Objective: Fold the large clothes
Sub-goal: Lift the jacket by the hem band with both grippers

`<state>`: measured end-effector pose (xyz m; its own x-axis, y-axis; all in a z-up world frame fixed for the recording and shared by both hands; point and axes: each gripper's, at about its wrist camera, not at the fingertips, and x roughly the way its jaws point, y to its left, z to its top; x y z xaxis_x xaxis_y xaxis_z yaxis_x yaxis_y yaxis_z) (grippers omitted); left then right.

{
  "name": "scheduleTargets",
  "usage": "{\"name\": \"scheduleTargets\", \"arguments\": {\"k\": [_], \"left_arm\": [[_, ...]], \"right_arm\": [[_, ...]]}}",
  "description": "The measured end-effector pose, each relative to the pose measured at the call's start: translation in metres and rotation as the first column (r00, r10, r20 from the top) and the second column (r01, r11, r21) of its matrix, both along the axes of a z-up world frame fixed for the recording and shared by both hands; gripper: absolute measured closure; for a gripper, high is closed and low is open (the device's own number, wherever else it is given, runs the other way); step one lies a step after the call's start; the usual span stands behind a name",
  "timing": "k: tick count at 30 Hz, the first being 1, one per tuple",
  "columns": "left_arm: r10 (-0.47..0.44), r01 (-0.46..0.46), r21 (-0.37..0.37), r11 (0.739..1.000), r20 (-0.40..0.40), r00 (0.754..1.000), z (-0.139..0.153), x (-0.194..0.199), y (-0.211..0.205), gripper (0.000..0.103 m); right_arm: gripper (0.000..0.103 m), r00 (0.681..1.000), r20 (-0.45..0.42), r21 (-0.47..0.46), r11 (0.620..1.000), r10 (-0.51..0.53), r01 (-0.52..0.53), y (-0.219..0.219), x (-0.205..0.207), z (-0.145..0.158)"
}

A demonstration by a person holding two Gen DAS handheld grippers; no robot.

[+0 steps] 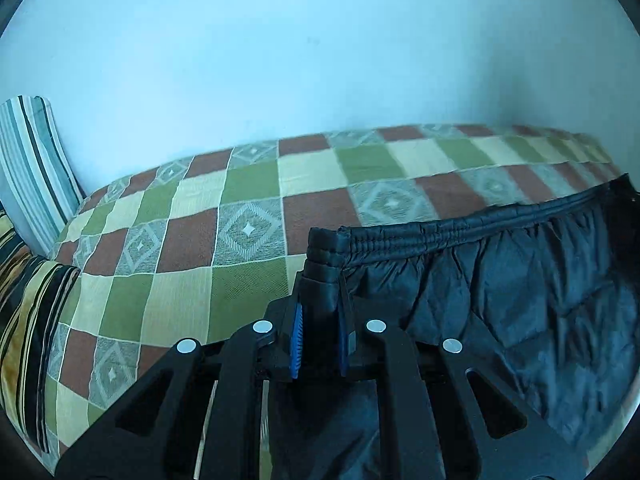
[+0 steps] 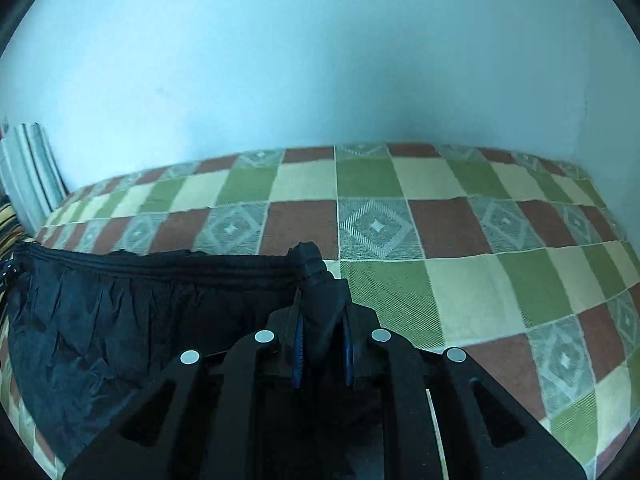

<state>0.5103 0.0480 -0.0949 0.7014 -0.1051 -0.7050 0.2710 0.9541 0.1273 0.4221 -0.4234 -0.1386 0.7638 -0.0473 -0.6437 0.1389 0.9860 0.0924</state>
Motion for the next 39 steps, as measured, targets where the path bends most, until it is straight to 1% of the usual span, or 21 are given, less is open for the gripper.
{"name": "scheduleTargets", "arguments": {"k": [5,12,16,21,23,24,25,26,27,28,30,31,32,33,35,36,37,39], "left_arm": [[0.046,-0.043,0.044,0.998,-0.057,0.997,-0.041,0.035,-0.006,0.090],[0.065,-0.057,0.083,0.995,-0.096,0.993,-0.086,0.055,-0.015,0.089],[0.065,-0.057,0.090,0.994,-0.100,0.993,-0.102,0.059,-0.018,0.089],[0.079,-0.074,0.056,0.996,-0.109,0.991,-0.114,0.065,-0.015,0.087],[0.079,-0.072,0.065,0.995,-0.109,0.991,-0.113,0.065,-0.016,0.087],[0.079,-0.072,0.065,0.995,-0.107,0.991,-0.110,0.065,-0.016,0.086],[0.086,-0.080,0.064,0.995,-0.102,0.991,-0.107,0.064,-0.015,0.080],[0.100,-0.094,0.057,0.994,-0.102,0.990,-0.103,0.063,-0.012,0.076],[0.123,-0.120,0.037,0.992,-0.109,0.986,-0.096,0.060,-0.007,0.075],[0.138,-0.135,0.027,0.990,-0.108,0.985,-0.091,0.057,-0.004,0.075],[0.173,-0.172,0.016,0.985,-0.080,0.982,-0.074,0.044,0.000,0.075],[0.179,-0.178,0.014,0.984,-0.062,0.982,-0.066,0.037,-0.001,0.075],[0.177,-0.177,0.006,0.984,-0.042,0.983,-0.052,0.026,-0.004,0.075],[0.174,-0.174,-0.008,0.985,-0.031,0.984,-0.044,0.018,-0.008,0.075],[0.162,-0.163,-0.045,0.986,-0.026,0.986,-0.029,0.000,-0.020,0.070],[0.149,-0.150,-0.075,0.986,-0.024,0.989,-0.022,-0.011,-0.030,0.068],[0.138,-0.140,-0.097,0.985,-0.025,0.990,-0.019,-0.020,-0.039,0.063],[0.109,-0.114,-0.139,0.984,-0.044,0.993,-0.021,-0.033,-0.061,0.063]], "right_arm": [[0.089,0.996,-0.088,-0.031,0.999,-0.009,0.006,0.003,0.039,-0.035],[0.086,0.985,-0.173,-0.032,0.999,-0.027,0.022,0.003,0.066,-0.079],[0.080,0.983,-0.180,-0.013,0.999,-0.037,0.035,0.000,0.072,-0.091],[0.077,0.985,-0.167,-0.006,0.999,-0.047,0.046,-0.001,0.075,-0.096],[0.076,0.984,-0.169,-0.010,0.999,-0.053,0.052,-0.001,0.076,-0.094],[0.073,0.984,-0.168,-0.011,0.998,-0.056,0.055,-0.001,0.075,-0.092],[0.071,0.985,-0.165,-0.013,0.998,-0.058,0.056,-0.001,0.074,-0.090],[0.069,0.985,-0.164,-0.017,0.998,-0.062,0.060,0.000,0.072,-0.087],[0.066,0.983,-0.169,-0.032,0.997,-0.072,0.068,0.001,0.070,-0.083],[0.065,0.982,-0.171,-0.046,0.996,-0.080,0.073,0.002,0.068,-0.079],[0.064,0.981,-0.155,-0.093,0.990,-0.115,0.102,0.010,0.058,-0.063],[0.064,0.983,-0.130,-0.101,0.988,-0.129,0.116,0.017,0.050,-0.051],[0.064,0.985,-0.114,-0.082,0.990,-0.127,0.118,0.022,0.043,-0.043],[0.064,0.988,-0.091,-0.040,0.992,-0.122,0.119,0.030,0.034,-0.033],[0.064,0.993,-0.061,0.027,0.994,-0.101,0.103,0.047,0.021,-0.021],[0.060,0.995,-0.047,0.039,0.995,-0.093,0.094,0.060,0.016,-0.017],[0.057,0.997,-0.032,0.039,0.996,-0.077,0.078,0.073,0.013,-0.015],[0.057,0.999,-0.016,0.036,0.999,-0.031,0.032,0.098,0.014,-0.016]]}}
